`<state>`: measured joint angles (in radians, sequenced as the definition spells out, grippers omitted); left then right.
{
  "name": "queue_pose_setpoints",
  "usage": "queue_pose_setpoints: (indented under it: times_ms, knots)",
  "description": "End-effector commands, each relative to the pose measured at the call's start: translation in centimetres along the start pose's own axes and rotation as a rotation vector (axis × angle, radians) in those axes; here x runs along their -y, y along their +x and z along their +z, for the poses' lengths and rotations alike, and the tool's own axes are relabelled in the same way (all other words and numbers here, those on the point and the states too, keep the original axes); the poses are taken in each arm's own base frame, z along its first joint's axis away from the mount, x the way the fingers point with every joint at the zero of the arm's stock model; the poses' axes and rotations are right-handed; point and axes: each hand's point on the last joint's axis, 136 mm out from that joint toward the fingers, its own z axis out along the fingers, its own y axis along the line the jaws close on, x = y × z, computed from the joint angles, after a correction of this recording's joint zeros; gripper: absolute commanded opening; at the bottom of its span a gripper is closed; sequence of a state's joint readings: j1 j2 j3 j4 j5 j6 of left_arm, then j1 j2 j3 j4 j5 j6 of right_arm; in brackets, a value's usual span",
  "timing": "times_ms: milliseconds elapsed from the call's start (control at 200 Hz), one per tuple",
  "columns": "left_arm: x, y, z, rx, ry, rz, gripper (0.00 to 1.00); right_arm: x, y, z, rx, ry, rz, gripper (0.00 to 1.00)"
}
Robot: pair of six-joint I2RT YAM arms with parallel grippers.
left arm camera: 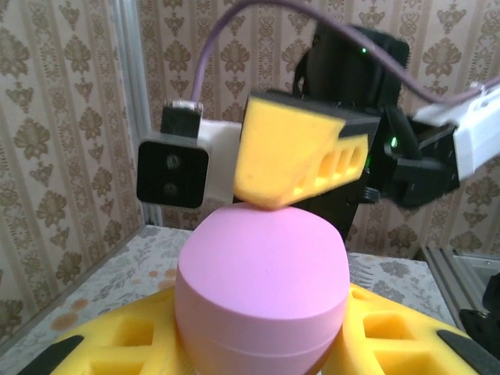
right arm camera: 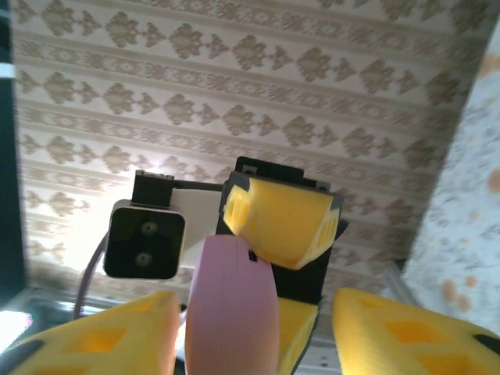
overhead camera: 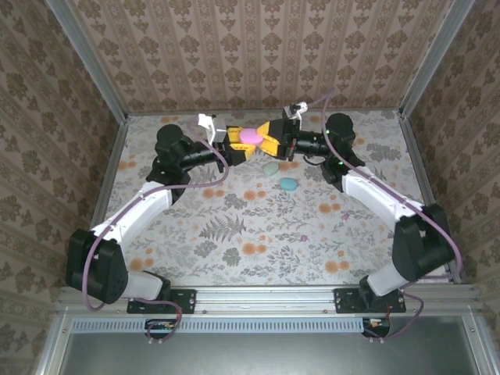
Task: Insert wireless bluetooth earbuds into charging case
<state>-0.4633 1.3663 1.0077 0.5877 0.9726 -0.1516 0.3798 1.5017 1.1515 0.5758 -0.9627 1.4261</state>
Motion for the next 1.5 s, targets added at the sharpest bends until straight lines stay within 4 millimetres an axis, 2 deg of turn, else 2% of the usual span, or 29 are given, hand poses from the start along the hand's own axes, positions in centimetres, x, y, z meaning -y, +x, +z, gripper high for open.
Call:
queue_pose_setpoints:
  times_ms: [0, 115, 220, 390, 695, 890, 1210, 1495]
  knots:
    - [1.3, -0.3, 0.2, 0.008, 0.026, 0.026, 0.33, -0.6, 1.2, -2.1, 0.018, 0.194, -0.279, 0.64]
    - [1.6, 0.3, 0.5, 0.005, 0.025, 0.000, 0.33, -0.7, 1.7, -3.6, 0.057, 0.284, -0.482, 0.65]
    - [1.9, 0.5, 0.8, 0.012, 0.029, -0.016, 0.33, 0.8, 2.9, -4.3, 0.043, 0.375, -0.660, 0.62]
    - [2.5, 0.7, 1.3, 0.016, 0.044, -0.036, 0.33, 1.7, 3.9, -4.7, 0.003, 0.427, -0.804, 0.62]
    - [3.3, 0.8, 1.6, 0.011, 0.075, -0.048, 0.33, 3.1, 3.1, -5.3, 0.005, 0.534, -0.801, 0.61]
    - [4.0, 1.3, 1.7, -0.020, 0.115, -0.042, 0.33, 2.0, 2.4, -4.9, 0.056, 0.484, -0.745, 0.60]
    - [3.7, 1.6, 1.7, -0.032, 0.094, -0.032, 0.33, 0.0, 3.2, -4.0, 0.005, 0.341, -0.675, 0.62]
    - [3.8, 1.6, 1.6, -0.032, 0.097, -0.031, 0.33, 0.9, 2.7, -4.0, 0.020, 0.359, -0.635, 0.63]
